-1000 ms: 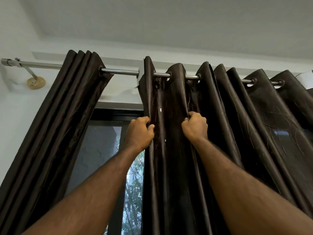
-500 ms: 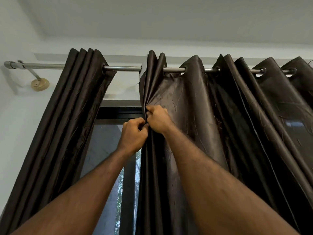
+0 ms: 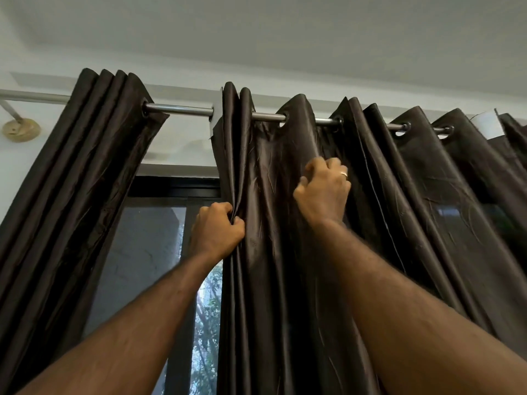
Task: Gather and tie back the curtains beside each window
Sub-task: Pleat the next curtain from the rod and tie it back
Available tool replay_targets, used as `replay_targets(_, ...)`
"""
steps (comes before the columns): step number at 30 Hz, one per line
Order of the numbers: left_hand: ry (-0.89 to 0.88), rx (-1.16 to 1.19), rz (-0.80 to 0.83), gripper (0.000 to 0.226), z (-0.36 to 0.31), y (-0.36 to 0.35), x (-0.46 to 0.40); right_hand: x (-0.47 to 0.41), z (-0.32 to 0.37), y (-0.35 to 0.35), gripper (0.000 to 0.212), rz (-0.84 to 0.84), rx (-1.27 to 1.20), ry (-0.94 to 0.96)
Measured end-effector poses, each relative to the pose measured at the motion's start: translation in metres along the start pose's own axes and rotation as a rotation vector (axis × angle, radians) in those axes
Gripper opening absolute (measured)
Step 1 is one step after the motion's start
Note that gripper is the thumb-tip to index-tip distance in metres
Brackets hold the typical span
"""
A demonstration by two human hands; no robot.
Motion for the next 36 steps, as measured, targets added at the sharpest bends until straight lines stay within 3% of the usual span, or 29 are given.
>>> replay_targets(3, -0.009, -0.006, -0.014, 0.032, 0.007, 0.002, 0.003, -0.013, -0.020, 0.004, 0.046, 0.097, 0.102, -0.087)
replay_targets(6, -0.016, 0.009, -0.022, 0.033, 0.012, 0.005, 0.004, -0.013, -0.033, -0.002, 0.055, 0.264, 0.093, -0.161)
replay_targets(13, -0.059, 0.011, 0.004, 0.032, 0.015, 0.020, 0.006, 0.003, -0.033, -0.015, 0.030, 0.379, 0.065, -0.253)
replay_targets(18, -0.054, 0.059, 0.020, 0.032, 0.021, 0.027, 0.009, 0.031, 0.042, -0.043, 0.018, 0.547, 0.031, -0.045)
replay_targets(21, -0.071, 0.121, -0.009, 0.032, 0.012, 0.030, 0.006, 0.048, 0.096, -0.063, 0.035, 0.665, -0.048, 0.115)
replay_targets(23, -0.074, 0.154, -0.018, 0.031, 0.005, 0.030, 0.005, 0.048, 0.103, -0.070, 0.043, 0.684, -0.042, 0.116)
replay_targets(25, -0.053, 0.176, -0.022, 0.028, 0.003, 0.029, 0.006, 0.045, 0.094, -0.071, 0.038, 0.681, -0.044, 0.092)
replay_targets(27, -0.018, 0.196, -0.034, 0.027, 0.003, 0.029, 0.007, 0.045, 0.080, -0.066, 0.019, 0.657, -0.055, 0.054)
replay_targets(31, 0.084, 0.192, -0.072, 0.035, 0.001, 0.028, 0.007, 0.049, 0.063, -0.053, 0.022, 0.585, -0.091, 0.060)
replay_targets(36, 0.109, 0.129, -0.028, 0.046, -0.016, 0.019, 0.006, 0.050, 0.054, -0.060, 0.034, 0.829, -0.162, 0.028)
Point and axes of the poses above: each hand's wrist, its own x-axis away from the middle knuckle, its own y-axis out of the back of the hand, z = x × y, the point moved 5 cm from there along -x, towards the middle knuckle, and after that the axes turned 15 degrees about -y, right-handed, at the moved point
